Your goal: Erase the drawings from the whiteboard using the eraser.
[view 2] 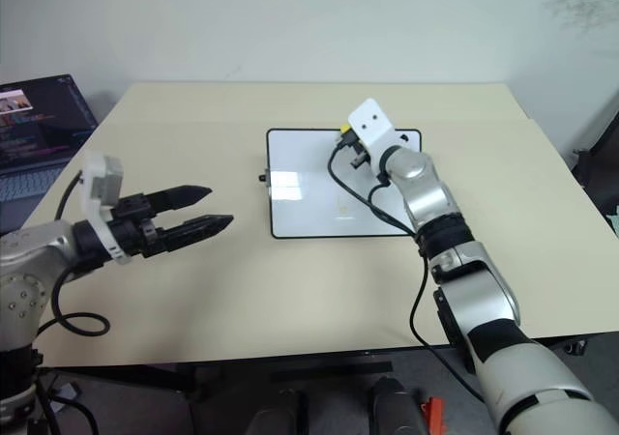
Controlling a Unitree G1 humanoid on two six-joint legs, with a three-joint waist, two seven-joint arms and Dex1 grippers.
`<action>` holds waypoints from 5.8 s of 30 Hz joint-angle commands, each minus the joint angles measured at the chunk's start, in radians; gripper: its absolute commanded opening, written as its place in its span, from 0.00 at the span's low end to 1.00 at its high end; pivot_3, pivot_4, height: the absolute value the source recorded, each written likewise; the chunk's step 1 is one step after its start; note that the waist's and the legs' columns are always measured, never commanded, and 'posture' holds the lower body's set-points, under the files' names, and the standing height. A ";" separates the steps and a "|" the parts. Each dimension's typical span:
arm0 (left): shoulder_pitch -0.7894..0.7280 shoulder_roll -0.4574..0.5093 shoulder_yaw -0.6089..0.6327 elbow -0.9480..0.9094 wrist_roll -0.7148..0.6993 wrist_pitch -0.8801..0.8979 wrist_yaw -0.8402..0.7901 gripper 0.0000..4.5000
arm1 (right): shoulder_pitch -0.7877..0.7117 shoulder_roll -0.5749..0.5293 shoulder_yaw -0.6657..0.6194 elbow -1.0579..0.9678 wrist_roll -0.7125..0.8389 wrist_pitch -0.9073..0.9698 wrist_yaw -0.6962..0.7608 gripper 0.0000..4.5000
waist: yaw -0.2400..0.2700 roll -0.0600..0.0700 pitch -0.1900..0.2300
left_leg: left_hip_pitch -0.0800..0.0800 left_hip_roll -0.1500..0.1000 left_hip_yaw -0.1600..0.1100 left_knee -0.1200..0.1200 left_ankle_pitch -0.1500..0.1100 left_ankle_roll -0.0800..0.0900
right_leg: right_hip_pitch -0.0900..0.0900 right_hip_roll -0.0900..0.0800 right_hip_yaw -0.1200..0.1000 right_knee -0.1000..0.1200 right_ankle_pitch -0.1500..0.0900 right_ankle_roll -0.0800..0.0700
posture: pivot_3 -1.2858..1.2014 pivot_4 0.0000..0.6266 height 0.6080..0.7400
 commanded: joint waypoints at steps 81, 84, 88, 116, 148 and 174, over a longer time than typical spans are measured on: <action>-0.023 0.008 0.013 -0.016 0.000 -0.024 -0.004 1.00 | -0.012 -0.018 0.022 -0.023 -0.072 0.079 0.033 0.21 | -0.014 -0.001 0.000 | 0.000 0.000 -0.001 -0.001 0.000 0.000 | 0.000 0.000 0.000 0.000 0.000 -0.001 | 0.52 0.24 1.00; -0.026 0.008 0.012 -0.014 0.002 -0.024 -0.006 1.00 | 0.010 -0.008 0.041 -0.062 -0.070 0.083 0.079 0.21 | -0.015 0.000 0.000 | 0.000 0.000 -0.001 -0.001 0.000 0.000 | 0.000 0.001 0.000 0.000 0.000 -0.001 | 0.52 0.24 1.00; -0.028 0.009 0.012 -0.013 0.003 -0.023 -0.007 1.00 | 0.041 0.000 0.070 -0.122 -0.074 0.099 0.148 0.21 | -0.020 -0.001 0.000 | 0.000 0.000 0.000 -0.001 0.000 0.000 | 0.000 0.001 0.000 0.000 0.000 0.000 | 0.52 0.24 1.00; -0.021 0.006 0.010 -0.023 0.000 -0.020 -0.007 1.00 | -0.038 -0.016 0.039 -0.031 -0.091 0.085 0.052 0.21 | -0.016 -0.001 0.000 | 0.000 0.000 -0.001 0.000 0.000 0.000 | 0.000 0.001 0.001 0.000 -0.001 -0.002 | 0.52 0.24 1.00; -0.033 0.014 -0.009 0.004 0.006 -0.024 -0.050 1.00 | 0.777 -0.090 -0.585 -1.020 0.450 0.257 -0.035 0.21 | 0.002 0.001 0.003 | 0.000 0.000 0.002 -0.002 0.000 0.000 | -0.001 0.001 0.002 -0.001 -0.003 -0.004 | 0.52 0.24 1.00; -0.052 0.004 -0.041 0.015 0.020 -0.019 -0.057 1.00 | 0.531 -0.236 -0.091 -0.994 0.222 0.146 0.134 0.21 | 0.002 0.001 0.003 | 0.001 0.001 0.002 -0.002 0.000 0.000 | -0.001 0.001 0.001 -0.001 -0.003 -0.004 | 0.52 0.24 1.00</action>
